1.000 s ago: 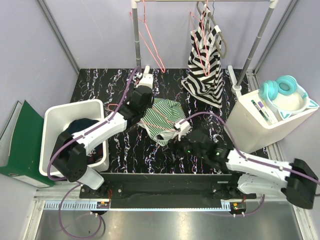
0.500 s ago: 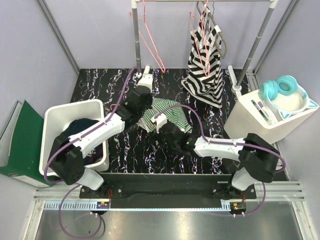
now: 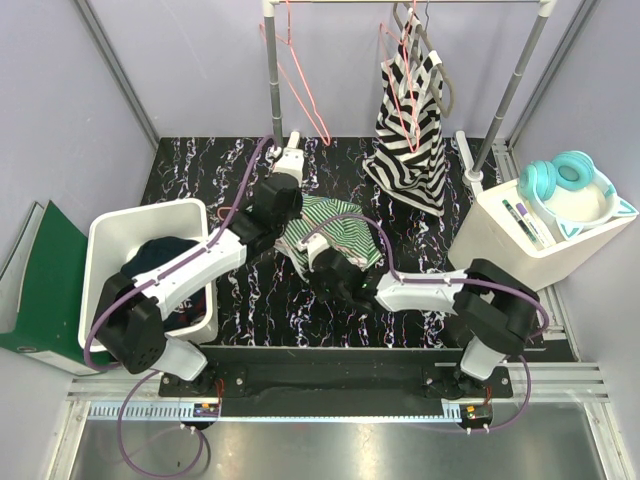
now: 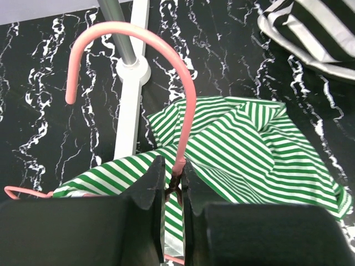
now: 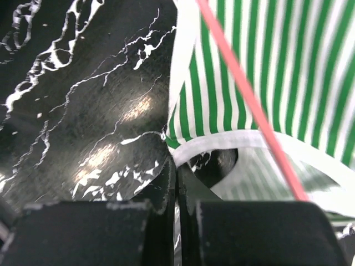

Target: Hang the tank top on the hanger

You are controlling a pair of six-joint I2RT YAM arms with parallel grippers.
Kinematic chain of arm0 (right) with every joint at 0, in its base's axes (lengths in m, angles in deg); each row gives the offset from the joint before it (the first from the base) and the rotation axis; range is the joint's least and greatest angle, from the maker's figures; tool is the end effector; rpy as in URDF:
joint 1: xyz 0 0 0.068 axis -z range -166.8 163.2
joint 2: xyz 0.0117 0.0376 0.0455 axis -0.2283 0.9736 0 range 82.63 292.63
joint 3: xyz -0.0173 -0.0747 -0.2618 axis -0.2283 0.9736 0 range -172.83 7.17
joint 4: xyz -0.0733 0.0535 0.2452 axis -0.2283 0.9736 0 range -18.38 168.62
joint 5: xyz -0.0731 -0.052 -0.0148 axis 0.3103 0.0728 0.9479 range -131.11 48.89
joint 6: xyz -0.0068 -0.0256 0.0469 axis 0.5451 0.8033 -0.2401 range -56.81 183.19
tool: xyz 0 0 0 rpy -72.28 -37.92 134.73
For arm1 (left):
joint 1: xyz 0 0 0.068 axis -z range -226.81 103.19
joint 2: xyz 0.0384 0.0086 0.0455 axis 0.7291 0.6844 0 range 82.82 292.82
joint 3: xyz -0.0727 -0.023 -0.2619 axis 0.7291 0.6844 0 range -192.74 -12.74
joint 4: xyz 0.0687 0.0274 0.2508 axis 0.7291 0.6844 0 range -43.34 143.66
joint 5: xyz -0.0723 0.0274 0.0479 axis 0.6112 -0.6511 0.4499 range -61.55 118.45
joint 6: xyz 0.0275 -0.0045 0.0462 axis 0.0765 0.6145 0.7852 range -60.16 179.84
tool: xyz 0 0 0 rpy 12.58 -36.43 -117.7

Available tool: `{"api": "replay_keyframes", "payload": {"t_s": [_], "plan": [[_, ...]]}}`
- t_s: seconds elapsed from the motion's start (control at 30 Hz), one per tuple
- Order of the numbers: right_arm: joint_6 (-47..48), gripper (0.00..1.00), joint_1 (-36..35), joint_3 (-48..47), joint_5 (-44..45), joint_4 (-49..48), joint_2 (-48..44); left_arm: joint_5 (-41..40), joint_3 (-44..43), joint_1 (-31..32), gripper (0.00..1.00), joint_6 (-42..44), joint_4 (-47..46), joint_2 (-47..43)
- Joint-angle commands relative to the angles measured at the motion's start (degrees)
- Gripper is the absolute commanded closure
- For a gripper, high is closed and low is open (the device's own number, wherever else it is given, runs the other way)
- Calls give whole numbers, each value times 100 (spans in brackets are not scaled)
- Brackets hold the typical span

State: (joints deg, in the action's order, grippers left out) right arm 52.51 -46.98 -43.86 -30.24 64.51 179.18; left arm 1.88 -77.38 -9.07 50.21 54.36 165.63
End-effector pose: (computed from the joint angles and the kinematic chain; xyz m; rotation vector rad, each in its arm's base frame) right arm 0.1798 0.3003 0.1754 -0.8535 2.1005 0.4588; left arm 0.2737 -0.1917 0.3098 0.1939 1.9628 -0.0691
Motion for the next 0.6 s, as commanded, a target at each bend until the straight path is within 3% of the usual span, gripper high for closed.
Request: {"api": "replay_keyframes", "payload": {"t_s": [0.0,0.37,0.57], "plan": [[-276,100,-55,241,-199,139,-837,-296,83,-64,100,181,-261,-256],[-962,100,-46,1208,-437,975,-2727,2,654,-363,100,365,-753,-993],[-1200,100,-37,1534,-209,1107,-3239,581,1049,-539,100,286,-1051,-1582]]}}
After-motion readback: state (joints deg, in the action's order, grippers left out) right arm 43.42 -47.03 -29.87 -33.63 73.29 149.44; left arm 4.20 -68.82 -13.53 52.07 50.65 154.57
